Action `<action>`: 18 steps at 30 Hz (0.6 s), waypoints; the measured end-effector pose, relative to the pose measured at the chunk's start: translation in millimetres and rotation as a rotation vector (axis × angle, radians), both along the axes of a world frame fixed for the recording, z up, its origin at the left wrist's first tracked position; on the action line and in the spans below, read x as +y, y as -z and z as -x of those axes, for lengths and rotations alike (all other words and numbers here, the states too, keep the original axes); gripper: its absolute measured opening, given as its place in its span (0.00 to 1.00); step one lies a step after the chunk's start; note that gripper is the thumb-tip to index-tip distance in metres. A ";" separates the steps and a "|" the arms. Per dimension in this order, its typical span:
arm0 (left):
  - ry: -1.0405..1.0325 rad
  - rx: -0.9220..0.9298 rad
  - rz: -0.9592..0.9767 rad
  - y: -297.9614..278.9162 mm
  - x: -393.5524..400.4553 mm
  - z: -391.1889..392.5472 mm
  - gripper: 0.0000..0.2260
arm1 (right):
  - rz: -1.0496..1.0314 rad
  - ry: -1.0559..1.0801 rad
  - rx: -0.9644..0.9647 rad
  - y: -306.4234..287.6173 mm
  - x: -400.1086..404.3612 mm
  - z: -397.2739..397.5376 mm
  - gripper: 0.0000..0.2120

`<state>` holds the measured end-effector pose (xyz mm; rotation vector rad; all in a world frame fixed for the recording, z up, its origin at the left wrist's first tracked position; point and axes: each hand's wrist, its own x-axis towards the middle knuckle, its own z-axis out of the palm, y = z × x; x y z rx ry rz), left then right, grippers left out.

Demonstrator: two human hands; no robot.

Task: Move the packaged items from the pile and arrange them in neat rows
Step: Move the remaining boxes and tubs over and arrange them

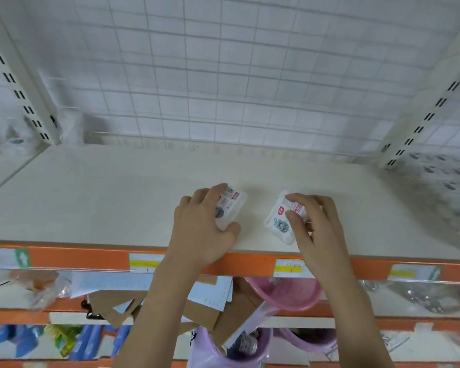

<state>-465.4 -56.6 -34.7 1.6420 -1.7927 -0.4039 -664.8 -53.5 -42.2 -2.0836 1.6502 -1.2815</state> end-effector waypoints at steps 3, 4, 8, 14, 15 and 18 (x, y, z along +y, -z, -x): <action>-0.018 -0.053 0.025 2.7 -4.7 8.0 0.33 | 0.000 0.019 0.022 -0.2 -3.7 11.3 0.11; -0.015 -0.054 0.021 3.5 -5.8 12.4 0.33 | -0.012 0.021 0.023 -0.2 -4.2 15.7 0.11; 0.028 -0.024 0.024 2.3 -10.7 39.5 0.33 | -0.062 -0.008 -0.025 -3.0 -3.0 41.3 0.18; 0.015 0.092 0.005 3.0 -19.8 111.8 0.27 | -0.026 -0.013 -0.003 -1.7 -8.3 117.5 0.18; -0.003 0.088 -0.001 4.1 -21.8 128.2 0.27 | -0.001 -0.012 0.002 -0.5 -10.4 135.3 0.18; -0.032 0.101 0.035 5.8 -25.8 184.8 0.27 | 0.041 -0.001 0.028 -0.2 -15.8 194.2 0.13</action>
